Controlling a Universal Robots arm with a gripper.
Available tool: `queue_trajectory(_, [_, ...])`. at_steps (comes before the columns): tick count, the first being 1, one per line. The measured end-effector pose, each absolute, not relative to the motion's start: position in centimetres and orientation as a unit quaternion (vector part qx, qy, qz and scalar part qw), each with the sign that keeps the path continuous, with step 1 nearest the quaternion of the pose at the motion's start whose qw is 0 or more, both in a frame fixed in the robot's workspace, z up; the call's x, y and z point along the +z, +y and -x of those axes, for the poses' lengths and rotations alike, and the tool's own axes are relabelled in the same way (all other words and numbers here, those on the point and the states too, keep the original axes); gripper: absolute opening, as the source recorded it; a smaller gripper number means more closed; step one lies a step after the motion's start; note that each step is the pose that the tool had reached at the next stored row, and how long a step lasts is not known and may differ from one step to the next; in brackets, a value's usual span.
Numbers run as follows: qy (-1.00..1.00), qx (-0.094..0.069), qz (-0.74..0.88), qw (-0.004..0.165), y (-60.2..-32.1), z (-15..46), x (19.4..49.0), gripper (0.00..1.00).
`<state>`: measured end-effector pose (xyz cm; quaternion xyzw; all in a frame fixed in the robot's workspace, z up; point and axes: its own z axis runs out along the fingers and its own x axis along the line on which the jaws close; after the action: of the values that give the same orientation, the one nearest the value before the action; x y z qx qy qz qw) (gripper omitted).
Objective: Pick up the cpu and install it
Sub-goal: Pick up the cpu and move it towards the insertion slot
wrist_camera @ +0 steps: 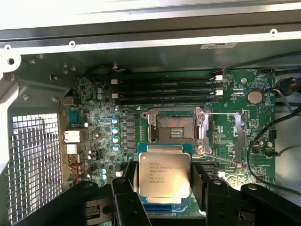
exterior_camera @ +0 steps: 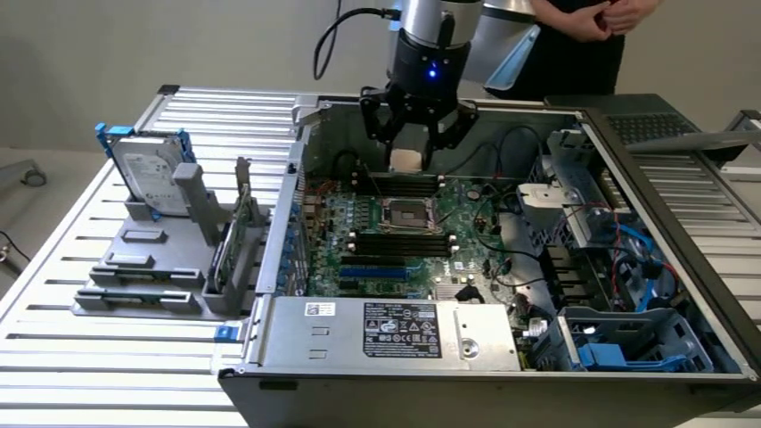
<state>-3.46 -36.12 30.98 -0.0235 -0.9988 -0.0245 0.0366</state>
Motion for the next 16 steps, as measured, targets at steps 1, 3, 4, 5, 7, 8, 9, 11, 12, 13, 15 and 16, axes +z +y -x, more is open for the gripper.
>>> queue_trajectory(1, [-0.999, -0.025, 0.023, 0.036, -36.1, 3.5, 30.8, 0.55])
queue_trajectory(3, [-0.999, -0.025, 0.023, 0.035, -36.1, 3.5, 30.4, 0.55])
queue_trajectory(4, [-0.999, -0.025, 0.022, 0.034, -36.1, 3.5, 30.3, 0.55])
queue_trajectory(5, [-0.999, -0.025, 0.022, 0.034, -36.1, 3.5, 30.1, 0.55])
queue_trajectory(7, [-0.999, -0.025, 0.020, 0.032, -36.0, 3.5, 29.7, 0.55])
queue_trajectory(8, [-0.999, -0.025, 0.019, 0.030, -36.0, 3.5, 29.6, 0.55])
queue_trajectory(9, [-0.999, -0.025, 0.018, 0.029, -35.9, 3.5, 29.4, 0.55])
queue_trajectory(11, [-0.999, -0.025, 0.016, 0.027, -35.9, 3.5, 29.1, 0.55])
queue_trajectory(12, [-0.999, -0.025, 0.015, 0.026, -35.8, 3.5, 28.9, 0.55])
queue_trajectory(13, [-0.999, -0.024, 0.014, 0.025, -35.8, 3.5, 28.7, 0.55])
queue_trajectory(15, [-0.999, -0.024, 0.012, 0.023, -35.7, 3.5, 28.4, 0.55])
queue_trajectory(16, [-0.999, -0.024, 0.011, 0.022, -35.7, 3.5, 28.2, 0.55])
